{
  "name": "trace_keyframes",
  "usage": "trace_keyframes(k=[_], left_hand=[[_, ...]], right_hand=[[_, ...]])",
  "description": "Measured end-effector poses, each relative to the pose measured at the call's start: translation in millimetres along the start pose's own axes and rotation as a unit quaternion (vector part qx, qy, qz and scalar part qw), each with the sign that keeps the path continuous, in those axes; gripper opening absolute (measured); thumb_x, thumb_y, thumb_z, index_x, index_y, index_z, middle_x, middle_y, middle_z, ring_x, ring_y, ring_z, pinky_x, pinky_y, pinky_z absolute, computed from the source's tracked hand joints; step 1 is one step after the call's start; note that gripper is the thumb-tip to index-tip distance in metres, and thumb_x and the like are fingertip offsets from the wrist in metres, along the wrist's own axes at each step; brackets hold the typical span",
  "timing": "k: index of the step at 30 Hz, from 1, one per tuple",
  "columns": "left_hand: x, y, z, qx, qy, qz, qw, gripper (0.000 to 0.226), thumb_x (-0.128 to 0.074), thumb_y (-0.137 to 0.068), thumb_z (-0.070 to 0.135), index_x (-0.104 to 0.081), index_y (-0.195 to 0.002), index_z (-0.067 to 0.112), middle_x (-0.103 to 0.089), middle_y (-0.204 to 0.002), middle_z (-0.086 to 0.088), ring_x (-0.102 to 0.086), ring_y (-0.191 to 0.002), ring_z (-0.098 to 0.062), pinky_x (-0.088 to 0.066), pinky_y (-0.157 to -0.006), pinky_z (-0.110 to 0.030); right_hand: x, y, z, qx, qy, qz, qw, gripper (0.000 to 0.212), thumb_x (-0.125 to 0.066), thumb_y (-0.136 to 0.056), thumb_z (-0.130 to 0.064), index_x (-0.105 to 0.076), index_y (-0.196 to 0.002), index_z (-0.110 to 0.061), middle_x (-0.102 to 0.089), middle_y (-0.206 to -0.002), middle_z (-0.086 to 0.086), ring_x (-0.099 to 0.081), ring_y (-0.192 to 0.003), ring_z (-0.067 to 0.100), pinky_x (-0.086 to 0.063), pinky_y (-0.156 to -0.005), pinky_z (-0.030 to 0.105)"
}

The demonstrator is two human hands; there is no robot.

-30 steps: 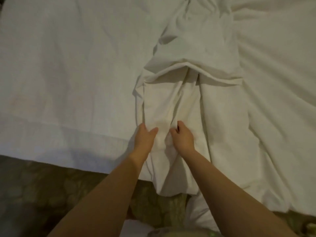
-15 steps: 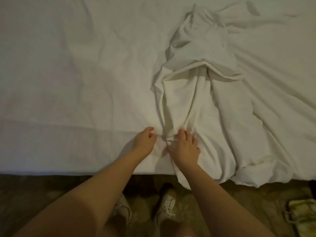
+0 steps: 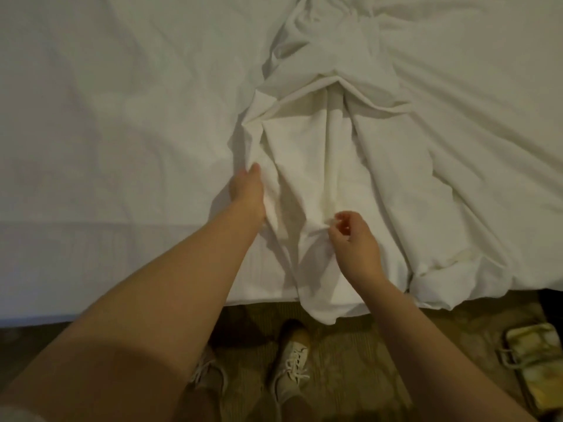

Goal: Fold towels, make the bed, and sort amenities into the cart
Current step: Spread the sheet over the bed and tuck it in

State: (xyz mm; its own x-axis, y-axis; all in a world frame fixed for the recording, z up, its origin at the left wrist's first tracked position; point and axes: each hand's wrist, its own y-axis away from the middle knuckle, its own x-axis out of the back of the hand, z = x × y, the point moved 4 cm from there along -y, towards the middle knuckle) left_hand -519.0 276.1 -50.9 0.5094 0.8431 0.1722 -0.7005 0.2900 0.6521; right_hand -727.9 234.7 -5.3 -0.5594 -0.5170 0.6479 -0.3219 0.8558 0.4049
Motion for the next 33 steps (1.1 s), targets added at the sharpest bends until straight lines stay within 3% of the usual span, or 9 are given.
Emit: trace_keyframes(k=[2,4,8,11,16,21,26,30,33], left_hand=[[34.9,21.1,1.9,-0.043,-0.001,0.007,0.999,0.015,-0.053,-0.095,0.024,-0.065,-0.089,0.018,-0.066,-0.099,-0.013,-0.062,-0.099,-0.031,-0.051,-0.091,-0.045],[75.9,57.3,-4.9,-0.044,0.038,0.012,0.998,0.022,-0.053,-0.095,0.018,-0.06,-0.078,0.028,-0.065,-0.084,-0.001,-0.062,-0.084,-0.021,-0.054,-0.074,-0.034],[133.7,80.4,-43.1,0.014,0.047,0.033,0.998,0.013,-0.05,-0.098,0.015,-0.063,-0.1,0.015,-0.064,-0.091,-0.002,-0.06,-0.083,-0.018,-0.05,-0.065,-0.027],[136.2,60.2,-51.8,0.054,-0.014,0.004,0.998,0.024,-0.046,-0.1,0.018,-0.056,-0.121,0.011,-0.062,-0.107,-0.009,-0.059,-0.094,-0.024,-0.053,-0.077,-0.035],[113.6,35.9,-23.6,-0.069,-0.229,-0.058,0.969,0.049,-0.053,-0.095,0.033,-0.036,-0.138,0.017,-0.054,-0.118,-0.004,-0.052,-0.098,-0.02,-0.041,-0.081,-0.03],[93.8,28.3,-5.5,-0.156,-0.406,-0.061,0.898,0.068,-0.059,-0.091,0.037,-0.027,-0.147,0.018,-0.039,-0.14,-0.014,-0.044,-0.124,-0.031,-0.038,-0.097,-0.037],[50.2,28.4,34.4,-0.239,-0.484,-0.113,0.834,0.073,-0.055,-0.092,0.04,-0.016,-0.151,0.021,-0.023,-0.152,-0.012,-0.031,-0.135,-0.029,-0.032,-0.109,-0.037],[-7.2,28.7,60.0,-0.293,-0.491,-0.156,0.805,0.073,-0.056,-0.091,0.04,-0.017,-0.151,0.022,-0.02,-0.154,-0.01,-0.031,-0.137,-0.027,-0.031,-0.11,-0.038],[-52.6,25.0,67.0,-0.299,-0.507,-0.182,0.788,0.075,-0.056,-0.091,0.041,-0.015,-0.151,0.021,-0.016,-0.156,-0.009,-0.027,-0.14,-0.025,-0.028,-0.112,-0.036]], right_hand=[[-1.9,10.6,-20.0,0.048,-0.021,0.02,0.998,0.043,-0.053,-0.094,-0.031,-0.045,-0.135,-0.021,-0.051,-0.122,-0.006,-0.051,-0.106,0.01,-0.045,-0.086,0.027],[-16.9,20.9,-47.2,0.112,-0.011,-0.007,0.994,0.049,-0.055,-0.093,-0.032,-0.042,-0.139,-0.019,-0.05,-0.129,-0.002,-0.051,-0.112,0.013,-0.045,-0.094,0.032],[-74.2,28.2,-77.2,0.13,0.001,-0.146,0.981,0.057,-0.053,-0.094,-0.038,-0.035,-0.144,-0.018,-0.045,-0.14,0.004,-0.046,-0.125,0.019,-0.039,-0.102,0.033],[-93.8,18.4,-79.5,0.063,-0.039,-0.172,0.982,0.067,-0.054,-0.094,-0.04,-0.024,-0.149,-0.018,-0.037,-0.149,0.005,-0.039,-0.134,0.021,-0.034,-0.11,0.038],[-81.3,-15.7,-74.8,-0.006,-0.166,-0.085,0.982,0.051,-0.058,-0.091,-0.024,-0.04,-0.138,-0.018,-0.054,-0.121,-0.001,-0.05,-0.124,0.022,-0.04,-0.095,0.03],[-41.1,-37.9,-69.3,-0.047,-0.218,0.02,0.975,0.07,-0.058,-0.091,-0.021,-0.021,-0.15,-0.015,-0.038,-0.148,0.004,-0.04,-0.134,0.022,-0.036,-0.107,0.033],[10.4,-78.7,-69.7,-0.092,-0.229,0.103,0.964,0.069,-0.057,-0.093,-0.019,-0.019,-0.148,-0.005,-0.038,-0.148,0.013,-0.04,-0.133,0.027,-0.032,-0.103,0.028],[30.8,-115.4,-62.9,-0.145,-0.318,0.095,0.932,0.062,-0.054,-0.094,-0.02,-0.023,-0.145,-0.003,-0.046,-0.135,0.008,-0.047,-0.113,0.023,-0.037,-0.095,0.032],[37.3,-146.9,-51.9,-0.201,-0.434,0.112,0.871,0.05,-0.062,-0.089,-0.019,-0.04,-0.132,-0.003,-0.054,-0.125,0.008,-0.054,-0.104,0.022,-0.046,-0.092,0.036]])
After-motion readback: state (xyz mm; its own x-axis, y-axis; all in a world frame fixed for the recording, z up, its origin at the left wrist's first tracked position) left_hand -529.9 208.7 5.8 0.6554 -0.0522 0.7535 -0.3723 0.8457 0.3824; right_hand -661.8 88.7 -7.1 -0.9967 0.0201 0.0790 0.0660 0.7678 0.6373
